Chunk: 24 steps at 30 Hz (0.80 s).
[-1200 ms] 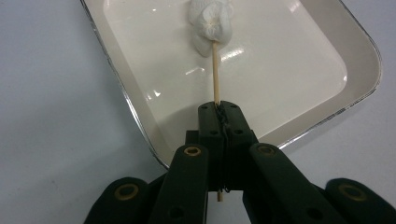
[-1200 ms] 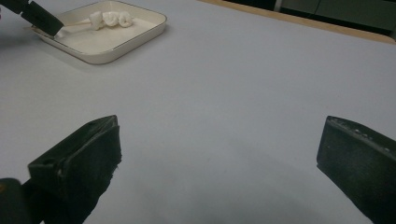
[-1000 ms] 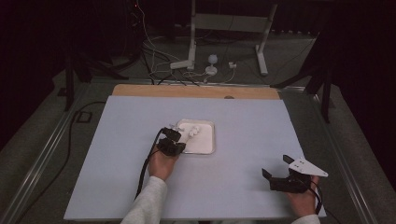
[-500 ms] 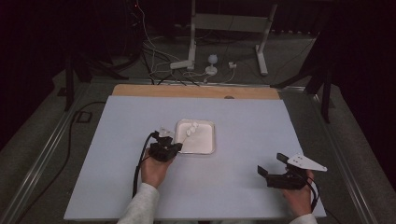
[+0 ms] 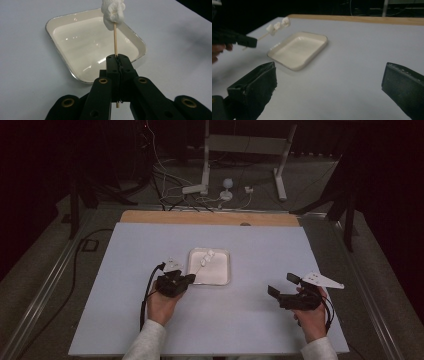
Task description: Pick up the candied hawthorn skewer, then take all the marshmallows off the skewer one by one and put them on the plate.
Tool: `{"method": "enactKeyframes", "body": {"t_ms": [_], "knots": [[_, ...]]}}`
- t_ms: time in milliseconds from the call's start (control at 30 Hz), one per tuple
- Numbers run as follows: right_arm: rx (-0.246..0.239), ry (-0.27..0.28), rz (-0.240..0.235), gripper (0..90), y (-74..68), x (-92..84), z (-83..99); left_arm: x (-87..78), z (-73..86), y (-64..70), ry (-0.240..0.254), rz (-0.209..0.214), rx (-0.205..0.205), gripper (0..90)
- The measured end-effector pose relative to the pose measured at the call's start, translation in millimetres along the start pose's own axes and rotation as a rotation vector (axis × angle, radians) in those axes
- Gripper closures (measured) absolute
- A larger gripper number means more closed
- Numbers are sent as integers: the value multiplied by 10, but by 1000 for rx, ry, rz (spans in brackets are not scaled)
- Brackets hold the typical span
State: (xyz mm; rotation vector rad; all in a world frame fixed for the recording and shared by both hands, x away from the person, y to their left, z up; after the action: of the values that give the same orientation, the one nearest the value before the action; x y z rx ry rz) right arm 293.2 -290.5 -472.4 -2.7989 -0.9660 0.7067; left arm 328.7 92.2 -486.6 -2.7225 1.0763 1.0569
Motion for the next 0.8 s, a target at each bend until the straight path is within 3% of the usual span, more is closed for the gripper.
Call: {"method": "enactKeyframes", "body": {"t_ms": [233, 267, 567, 800], "knots": [[1, -12, -20, 0, -51, 151, -196, -50, -8, -22, 30, 18, -4, 900], [-2, -12, -26, 0, -77, 181, -243, -61, 5, -19, 45, 35, 7, 900], [-44, -6, -87, 0, -321, 441, -583, -89, 20, 16, 66, 41, 30, 900], [-31, -29, -127, 0, -445, 706, -720, -95, 45, 20, 74, 45, 41, 900]]}}
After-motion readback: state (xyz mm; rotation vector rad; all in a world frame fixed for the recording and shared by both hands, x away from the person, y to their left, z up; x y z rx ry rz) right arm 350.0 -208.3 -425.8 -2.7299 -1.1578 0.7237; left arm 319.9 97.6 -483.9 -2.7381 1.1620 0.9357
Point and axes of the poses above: each handheld gripper's, and its own axes: x roughly forward along the jaws, z roughly out of its underside, y roughly to its right, the point moved 2 cm from there along x, roughly forward along the jaws
